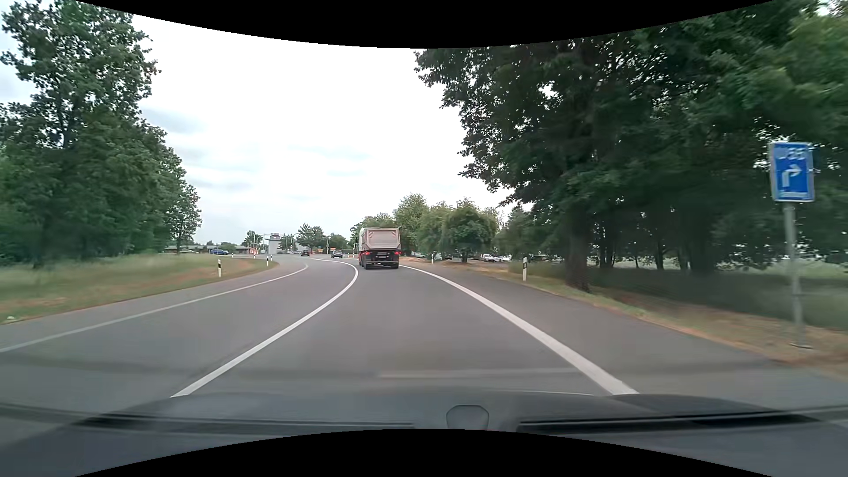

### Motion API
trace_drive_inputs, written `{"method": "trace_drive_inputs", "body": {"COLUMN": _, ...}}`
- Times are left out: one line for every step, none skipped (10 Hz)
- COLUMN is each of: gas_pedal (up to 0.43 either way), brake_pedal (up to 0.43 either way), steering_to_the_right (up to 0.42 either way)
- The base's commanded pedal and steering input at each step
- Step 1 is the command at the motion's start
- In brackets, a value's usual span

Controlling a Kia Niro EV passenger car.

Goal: Follow the waypoints while adhering to traffic rules and regulations

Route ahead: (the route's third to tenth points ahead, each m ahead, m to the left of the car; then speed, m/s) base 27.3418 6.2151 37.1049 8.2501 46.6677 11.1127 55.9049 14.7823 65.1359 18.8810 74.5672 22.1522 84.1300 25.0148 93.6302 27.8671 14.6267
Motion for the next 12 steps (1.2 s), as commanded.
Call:
{"method": "trace_drive_inputs", "body": {"gas_pedal": 0.000, "brake_pedal": 0.000, "steering_to_the_right": -0.038}}
{"method": "trace_drive_inputs", "body": {"gas_pedal": 0.000, "brake_pedal": 0.000, "steering_to_the_right": -0.038}}
{"method": "trace_drive_inputs", "body": {"gas_pedal": 0.000, "brake_pedal": 0.000, "steering_to_the_right": -0.038}}
{"method": "trace_drive_inputs", "body": {"gas_pedal": 0.000, "brake_pedal": 0.000, "steering_to_the_right": -0.038}}
{"method": "trace_drive_inputs", "body": {"gas_pedal": 0.000, "brake_pedal": 0.000, "steering_to_the_right": -0.038}}
{"method": "trace_drive_inputs", "body": {"gas_pedal": 0.000, "brake_pedal": 0.000, "steering_to_the_right": -0.038}}
{"method": "trace_drive_inputs", "body": {"gas_pedal": 0.000, "brake_pedal": 0.000, "steering_to_the_right": -0.038}}
{"method": "trace_drive_inputs", "body": {"gas_pedal": 0.000, "brake_pedal": 0.000, "steering_to_the_right": -0.038}}
{"method": "trace_drive_inputs", "body": {"gas_pedal": 0.000, "brake_pedal": 0.000, "steering_to_the_right": -0.038}}
{"method": "trace_drive_inputs", "body": {"gas_pedal": 0.000, "brake_pedal": 0.000, "steering_to_the_right": -0.038}}
{"method": "trace_drive_inputs", "body": {"gas_pedal": 0.000, "brake_pedal": 0.000, "steering_to_the_right": -0.038}}
{"method": "trace_drive_inputs", "body": {"gas_pedal": 0.000, "brake_pedal": 0.000, "steering_to_the_right": -0.038}}
